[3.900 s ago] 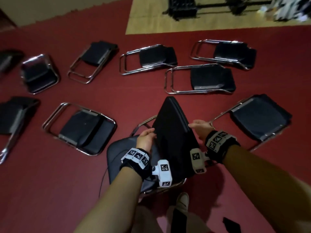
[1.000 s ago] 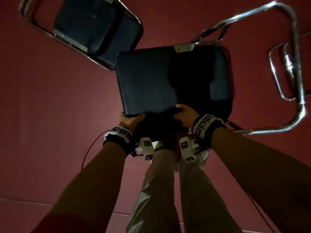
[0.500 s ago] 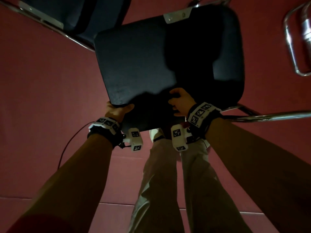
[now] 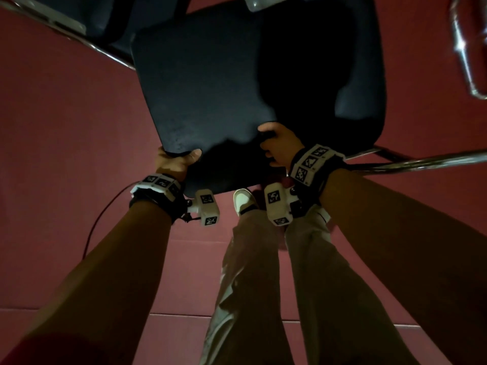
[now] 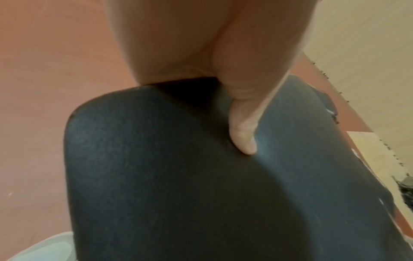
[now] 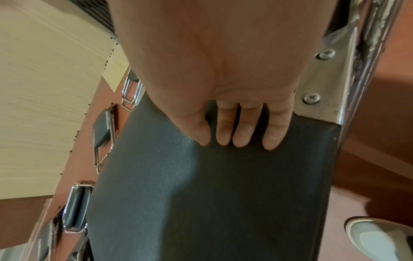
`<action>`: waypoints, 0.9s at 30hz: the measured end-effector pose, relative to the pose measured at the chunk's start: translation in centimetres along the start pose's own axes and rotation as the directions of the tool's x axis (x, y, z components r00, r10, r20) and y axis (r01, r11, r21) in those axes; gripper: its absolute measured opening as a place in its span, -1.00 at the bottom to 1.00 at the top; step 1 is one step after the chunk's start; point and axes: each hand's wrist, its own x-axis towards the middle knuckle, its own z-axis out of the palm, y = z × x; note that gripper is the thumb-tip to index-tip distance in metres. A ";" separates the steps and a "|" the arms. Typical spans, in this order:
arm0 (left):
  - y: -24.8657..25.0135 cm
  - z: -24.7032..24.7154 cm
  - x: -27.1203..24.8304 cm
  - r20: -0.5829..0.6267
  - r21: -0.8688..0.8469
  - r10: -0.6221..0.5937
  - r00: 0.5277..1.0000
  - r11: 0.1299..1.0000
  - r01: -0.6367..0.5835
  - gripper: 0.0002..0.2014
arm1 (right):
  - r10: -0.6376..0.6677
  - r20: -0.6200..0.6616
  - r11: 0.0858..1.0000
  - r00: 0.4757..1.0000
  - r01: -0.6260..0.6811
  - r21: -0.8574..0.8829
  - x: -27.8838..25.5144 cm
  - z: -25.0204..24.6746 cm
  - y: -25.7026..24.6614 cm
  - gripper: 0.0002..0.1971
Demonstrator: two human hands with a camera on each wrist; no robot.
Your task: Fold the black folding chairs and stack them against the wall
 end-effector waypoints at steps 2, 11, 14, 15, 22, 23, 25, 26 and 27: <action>-0.1 0.5 -0.6 -0.057 0.021 0.019 0.998 1.000 -0.018 -0.68 | -0.038 0.057 0.999 0.998 0.039 -0.008 -0.2 -0.3 0.2 -0.53; -2.8 4.5 -8.3 -0.323 0.274 -0.193 0.927 0.918 0.286 -0.22 | -0.100 0.077 0.989 0.992 0.107 -0.099 -5.1 -6.2 4.6 -0.67; -4.4 7.6 -11.9 -0.266 0.219 -0.265 0.927 0.920 0.326 -0.36 | -0.087 0.097 0.995 0.991 0.091 -0.031 -8.5 -10.6 7.4 -0.94; -5.1 8.8 -12.7 -0.221 0.160 -0.287 0.932 0.932 0.324 -0.45 | -0.079 0.104 0.997 0.991 0.080 -0.013 -9.6 -12.3 8.3 -0.91; -4.8 17.7 -20.1 -0.008 -0.100 -0.371 0.929 0.924 0.368 -0.64 | 0.001 -0.004 0.991 1.000 -0.001 0.135 -13.8 -22.5 12.6 -0.89; -5.2 18.7 -20.3 -0.005 -0.106 -0.374 0.927 0.922 0.372 -0.64 | -0.002 -0.048 0.984 0.999 0.010 0.176 -14.0 -23.8 13.1 -0.89; -5.6 20.1 -20.6 -0.038 -0.124 -0.375 0.926 0.922 0.367 -0.66 | 0.002 -0.149 0.969 0.989 0.035 0.245 -14.0 -25.8 13.6 -0.83; -5.7 20.6 -20.8 -0.046 -0.136 -0.381 0.923 0.918 0.373 -0.68 | 0.014 -0.197 0.957 0.980 0.044 0.288 -13.8 -26.6 13.7 -0.78; -5.9 21.0 -20.8 -0.051 -0.132 -0.388 0.920 0.916 0.379 -0.69 | 0.036 -0.237 0.935 0.971 0.051 0.350 -13.5 -27.3 13.9 -0.75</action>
